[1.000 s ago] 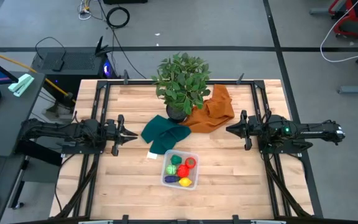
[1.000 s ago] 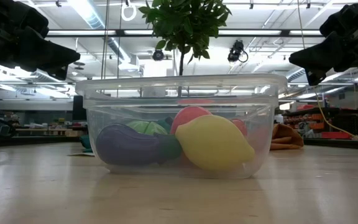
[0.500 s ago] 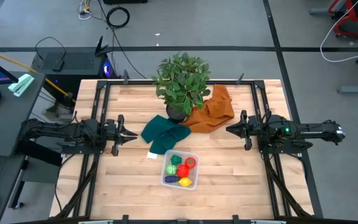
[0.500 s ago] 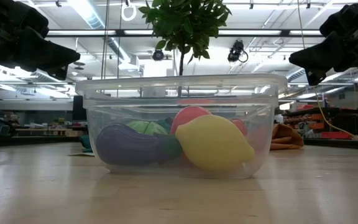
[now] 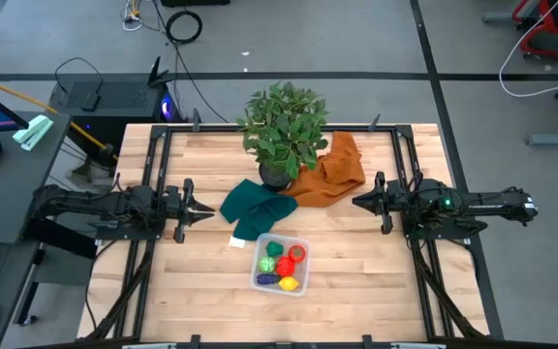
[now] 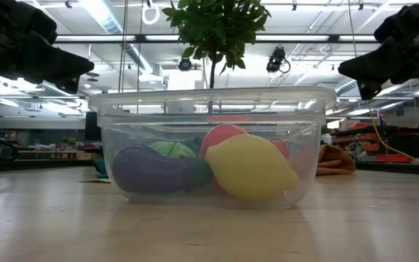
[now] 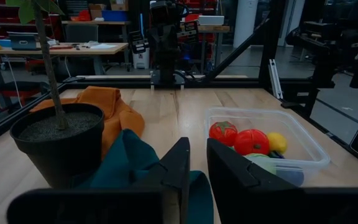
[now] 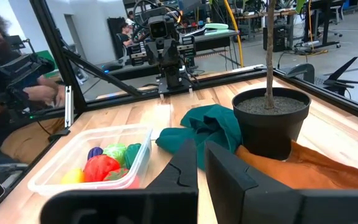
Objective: Pick and placing Produce into tupperware
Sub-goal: Return to Home Position
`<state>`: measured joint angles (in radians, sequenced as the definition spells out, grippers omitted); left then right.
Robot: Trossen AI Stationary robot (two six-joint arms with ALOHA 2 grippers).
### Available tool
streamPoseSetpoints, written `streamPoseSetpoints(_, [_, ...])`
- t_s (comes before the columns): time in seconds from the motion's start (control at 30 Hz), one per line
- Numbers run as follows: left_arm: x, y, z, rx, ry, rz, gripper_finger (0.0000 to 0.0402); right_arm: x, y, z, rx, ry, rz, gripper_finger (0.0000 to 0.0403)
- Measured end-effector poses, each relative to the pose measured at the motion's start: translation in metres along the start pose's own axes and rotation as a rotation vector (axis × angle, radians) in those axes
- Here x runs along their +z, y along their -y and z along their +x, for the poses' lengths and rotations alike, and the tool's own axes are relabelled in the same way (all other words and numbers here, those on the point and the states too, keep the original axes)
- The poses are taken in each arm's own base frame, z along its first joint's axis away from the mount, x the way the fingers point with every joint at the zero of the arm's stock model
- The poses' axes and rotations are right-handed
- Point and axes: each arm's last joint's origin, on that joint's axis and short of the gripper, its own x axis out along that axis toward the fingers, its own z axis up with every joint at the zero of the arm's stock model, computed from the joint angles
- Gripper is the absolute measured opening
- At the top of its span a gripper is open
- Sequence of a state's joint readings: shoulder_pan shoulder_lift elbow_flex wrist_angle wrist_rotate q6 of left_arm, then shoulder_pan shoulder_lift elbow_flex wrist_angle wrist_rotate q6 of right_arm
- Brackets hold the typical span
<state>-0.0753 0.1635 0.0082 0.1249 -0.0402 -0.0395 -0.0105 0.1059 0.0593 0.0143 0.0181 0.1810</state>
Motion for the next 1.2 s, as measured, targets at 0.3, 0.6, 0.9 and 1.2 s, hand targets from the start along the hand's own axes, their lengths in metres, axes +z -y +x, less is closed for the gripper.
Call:
streamPoseSetpoints(0.3, [0.0, 0.0, 0.0, 0.0, 0.0, 0.0, 0.0053, -0.0001, 0.0, 0.0, 0.0, 0.0, 0.0, 0.0])
streamPoseSetpoints(0.6, [0.0, 0.0, 0.0, 0.0, 0.0, 0.0, 0.0062, 0.0, 0.0, 0.0, 0.0, 0.0, 0.0, 0.0])
streamPoseSetpoints(0.9, [0.0, 0.0, 0.0, 0.0, 0.0, 0.0, 0.0056, 0.0, 0.0, 0.0, 0.0, 0.0, 0.0, 0.0])
streamPoseSetpoints(1.2, [0.0, 0.0, 0.0, 0.0, 0.0, 0.0, 0.0058, 0.0, 0.0, 0.0, 0.0, 0.0, 0.0, 0.0])
